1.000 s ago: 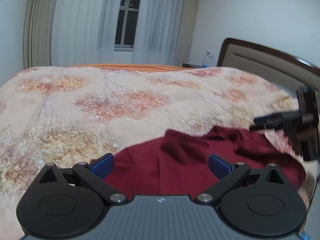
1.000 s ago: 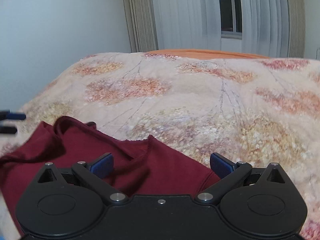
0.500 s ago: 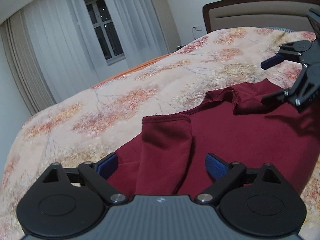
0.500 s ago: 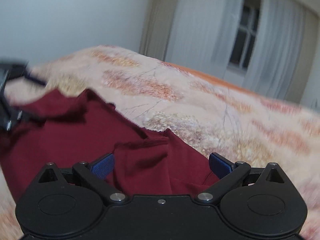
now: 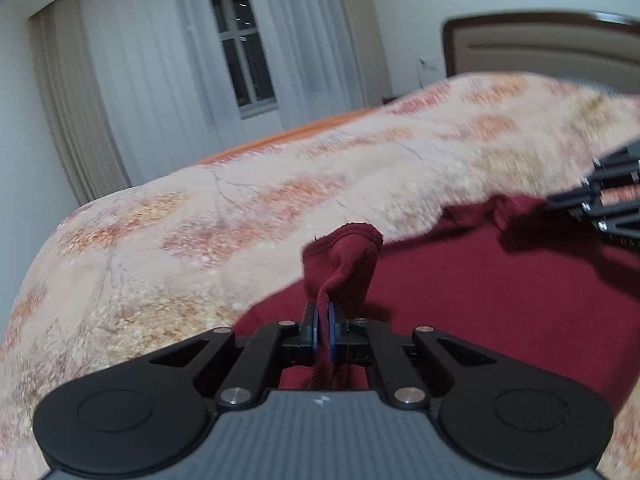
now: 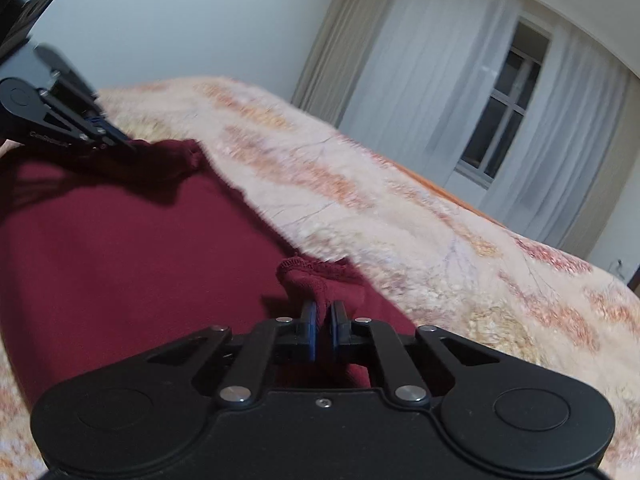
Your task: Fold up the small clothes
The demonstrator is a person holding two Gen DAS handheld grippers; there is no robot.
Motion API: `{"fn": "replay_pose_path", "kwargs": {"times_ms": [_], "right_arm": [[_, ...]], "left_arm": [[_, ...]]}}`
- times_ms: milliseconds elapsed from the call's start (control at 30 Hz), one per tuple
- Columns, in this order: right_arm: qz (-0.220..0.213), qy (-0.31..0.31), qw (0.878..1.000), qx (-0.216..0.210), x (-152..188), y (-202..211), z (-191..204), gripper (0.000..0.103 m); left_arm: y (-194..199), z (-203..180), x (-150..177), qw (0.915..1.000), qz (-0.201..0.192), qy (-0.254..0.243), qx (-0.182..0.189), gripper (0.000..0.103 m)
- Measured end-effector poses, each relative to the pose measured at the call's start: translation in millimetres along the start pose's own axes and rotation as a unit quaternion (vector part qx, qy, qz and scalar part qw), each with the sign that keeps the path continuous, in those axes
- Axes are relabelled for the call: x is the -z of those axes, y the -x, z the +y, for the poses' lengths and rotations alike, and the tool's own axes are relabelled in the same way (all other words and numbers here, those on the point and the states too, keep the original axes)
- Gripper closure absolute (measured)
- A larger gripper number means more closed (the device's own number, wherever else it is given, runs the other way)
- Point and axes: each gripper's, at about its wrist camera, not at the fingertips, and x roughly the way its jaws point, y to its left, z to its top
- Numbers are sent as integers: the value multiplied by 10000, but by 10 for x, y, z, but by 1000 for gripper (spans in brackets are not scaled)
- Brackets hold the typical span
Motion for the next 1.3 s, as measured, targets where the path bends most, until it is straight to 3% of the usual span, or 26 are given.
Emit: {"fn": "replay_pose_path", "kwargs": {"times_ms": [100,233,367,500,567,633,667,733,800,867,933,1033,1200,1300], "right_arm": [[-109,-442,9988,162,-55,22,-215,97],[-114,-1036,9935,458,-68,-58,-538,97],[18,-1521,9866,585,0,-239,-766,97],[289,-1903,9796,572,135,-432,-917,97],[423,-2080,9756,558,214,-499,-944,96],[527,-2004,9757,715,273,-538,-926,94],[542,-1943,9764,772,300,-535,-917,91],[521,-2021,9748,784,317,-517,-933,79],[482,-2077,9737,805,298,-495,-950,69],[381,-2076,9746,746,269,-459,-954,54],[262,-2099,9755,609,228,-423,-953,37],[212,-2078,9764,539,170,-397,-938,27],[134,-2268,9734,293,265,-104,-844,13],[28,-2374,9713,124,412,244,-688,12]], "left_arm": [[10,290,-80,9982,-99,565,-169,99],[-120,633,-42,9895,-4,1385,-404,99],[-319,762,85,9844,241,1691,-432,99],[-525,965,274,9690,580,2399,-56,99],[-529,1044,359,9611,536,2706,118,99],[-495,1082,394,9587,461,2792,269,98],[-471,1100,404,9580,431,2818,306,95],[-417,1137,404,9541,415,2930,455,74],[-337,1169,419,9495,304,3062,611,39],[-227,1180,431,9477,133,3105,723,30],[-103,1168,444,9488,11,3065,769,26],[108,1102,516,9504,-129,3032,682,17],[486,911,812,9548,-134,2880,718,16],[694,793,1042,9546,-98,2893,709,16]]}}
